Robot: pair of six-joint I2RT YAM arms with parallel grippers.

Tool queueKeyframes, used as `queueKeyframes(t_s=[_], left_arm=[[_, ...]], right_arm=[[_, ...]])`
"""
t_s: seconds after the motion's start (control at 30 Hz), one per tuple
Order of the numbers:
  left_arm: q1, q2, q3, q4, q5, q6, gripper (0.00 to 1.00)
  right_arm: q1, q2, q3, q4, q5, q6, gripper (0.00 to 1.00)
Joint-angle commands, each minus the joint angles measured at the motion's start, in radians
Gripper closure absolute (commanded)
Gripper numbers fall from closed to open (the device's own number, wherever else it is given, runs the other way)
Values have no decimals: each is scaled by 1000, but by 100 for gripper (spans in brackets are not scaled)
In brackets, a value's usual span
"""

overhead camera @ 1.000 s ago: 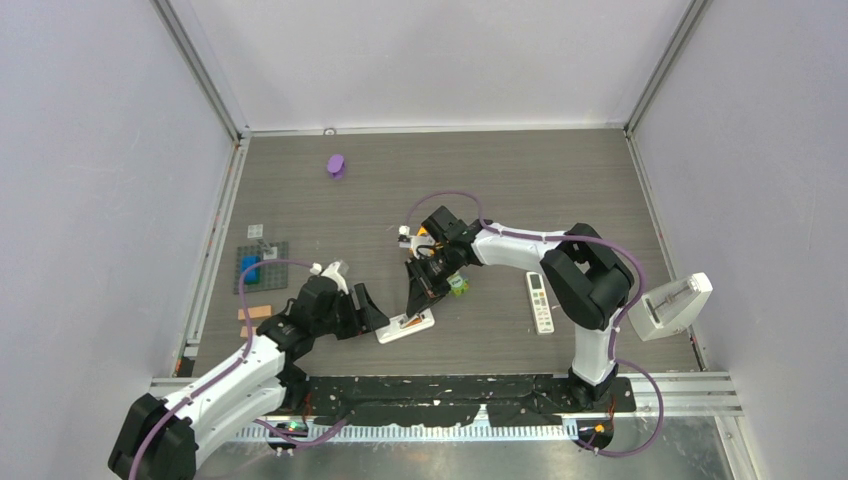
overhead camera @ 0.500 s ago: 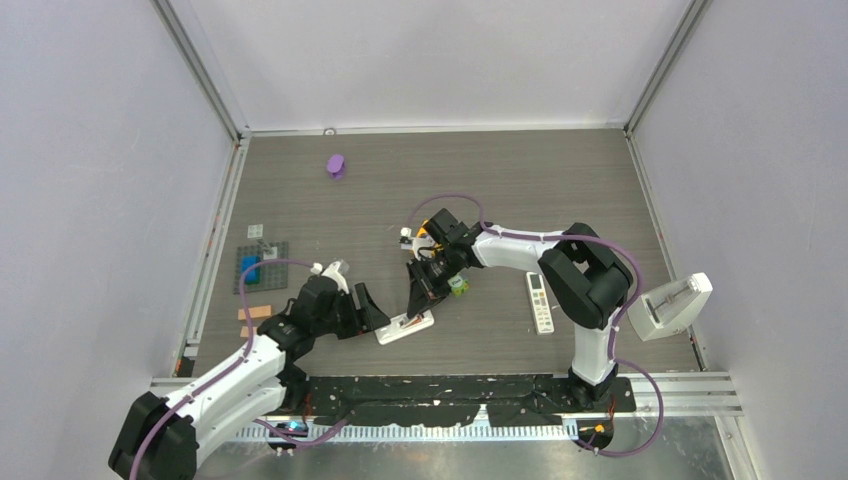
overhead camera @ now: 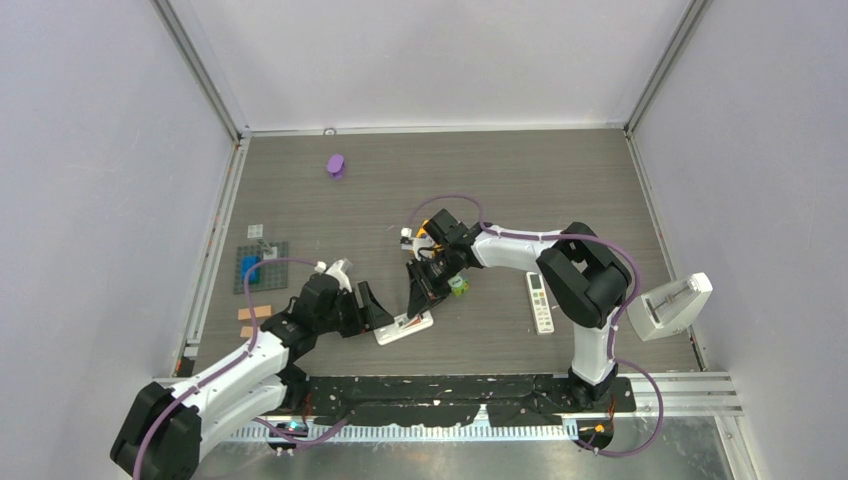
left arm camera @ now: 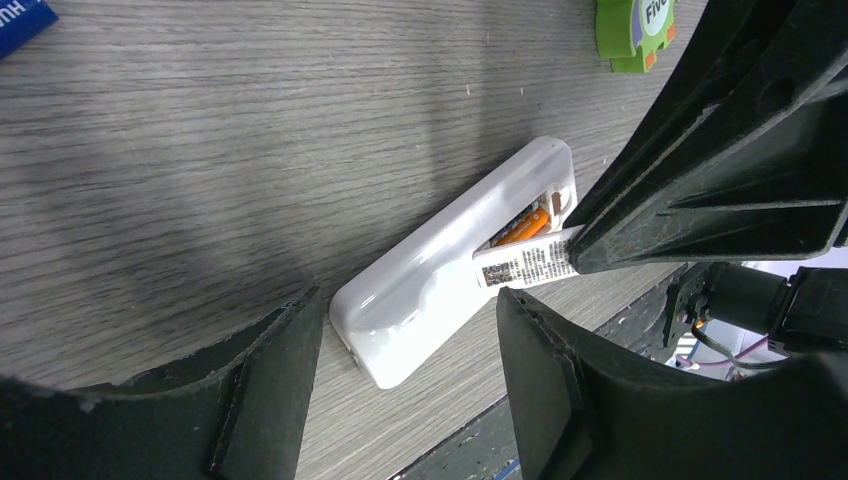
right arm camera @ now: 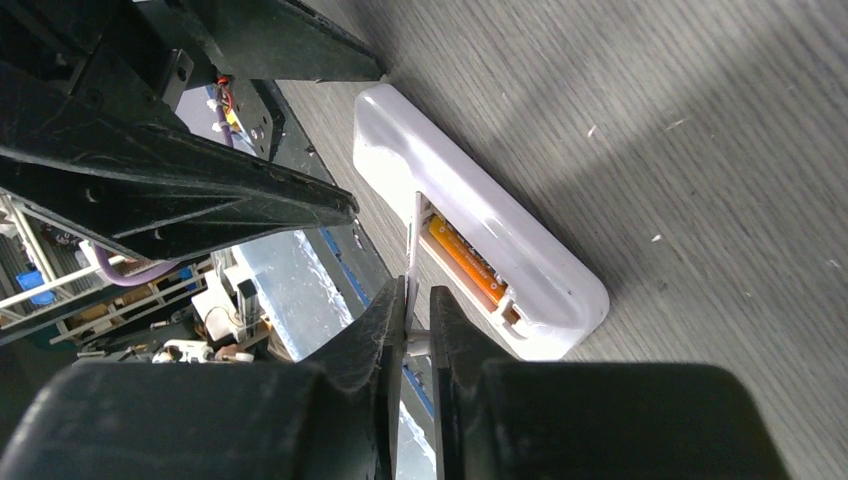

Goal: Load the batteries into the remote control

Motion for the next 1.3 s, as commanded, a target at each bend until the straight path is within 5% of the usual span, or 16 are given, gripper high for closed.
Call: queueKeyframes(t_s=[0.0, 0.63, 1.03, 1.27], left_arm=[[5, 21, -25, -18, 6, 0, 35], [5, 25, -18, -33, -6, 5, 32], [6, 17, -17, -36, -9, 5, 31], [6, 16, -19, -36, -11, 3, 30]], right_arm=[[11, -19, -14, 4, 70, 7, 81], [16, -71, 8, -39, 153, 33, 57], [18, -115, 58, -121, 216, 29, 55], [17, -128, 68, -143, 232, 17, 68]])
